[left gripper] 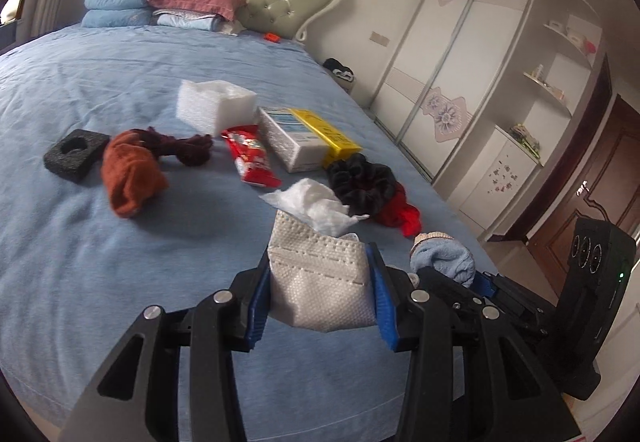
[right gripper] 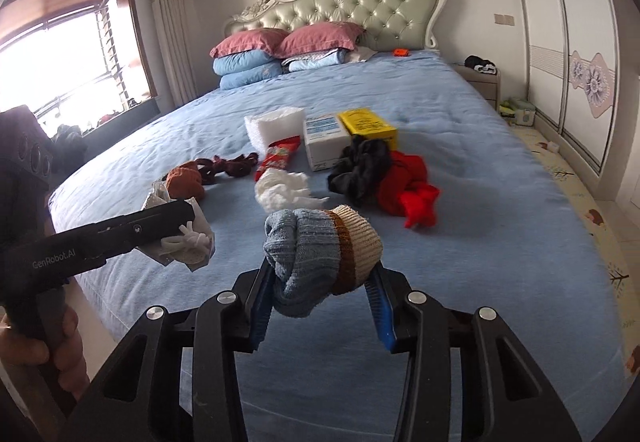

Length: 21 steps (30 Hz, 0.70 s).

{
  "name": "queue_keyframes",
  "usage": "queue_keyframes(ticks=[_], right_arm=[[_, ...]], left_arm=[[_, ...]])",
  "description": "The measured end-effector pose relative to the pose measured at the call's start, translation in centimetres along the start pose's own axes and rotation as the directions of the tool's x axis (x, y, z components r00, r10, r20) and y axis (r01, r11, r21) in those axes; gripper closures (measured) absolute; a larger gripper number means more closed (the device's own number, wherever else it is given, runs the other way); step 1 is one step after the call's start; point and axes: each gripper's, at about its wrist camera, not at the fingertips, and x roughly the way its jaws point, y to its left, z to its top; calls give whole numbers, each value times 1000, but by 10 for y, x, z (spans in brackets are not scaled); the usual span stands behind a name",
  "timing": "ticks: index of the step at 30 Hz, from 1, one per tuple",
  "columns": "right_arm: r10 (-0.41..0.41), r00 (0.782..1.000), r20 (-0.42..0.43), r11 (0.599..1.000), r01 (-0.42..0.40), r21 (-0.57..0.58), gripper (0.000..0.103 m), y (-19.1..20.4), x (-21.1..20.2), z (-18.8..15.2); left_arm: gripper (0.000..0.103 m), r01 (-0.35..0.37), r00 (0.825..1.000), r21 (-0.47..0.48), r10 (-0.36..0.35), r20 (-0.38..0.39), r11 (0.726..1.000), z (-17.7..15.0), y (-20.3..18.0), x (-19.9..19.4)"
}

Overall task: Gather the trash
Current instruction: 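Carry both items over the yellow bucket and open both tools to drop them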

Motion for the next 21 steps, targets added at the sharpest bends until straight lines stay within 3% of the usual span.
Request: queue_keyframes(ticks=[4,8,11,14,21], right_arm=[[-64,997,35,996,61,60,62,-45,-27,-7],[-167,984,59,978,158,132,62,-97,-55,-17],[-250,966,64,951,233,203,61,-141,-79,-27],[-355,933,59,916,334,222,61,-175,-95,-39],[-446,895,1,851,423,311,61,-249,-118,-67]], left_arm=[[58,87,995,48,-84,-60,995,0,-42,32],[58,192,977,109,-178,-121,975,1,-100,74],[58,269,953,145,-240,-187,952,-1,-146,108],[57,313,933,180,-267,-241,932,-5,-188,140],[57,409,875,230,-308,-373,883,-23,-267,208]])
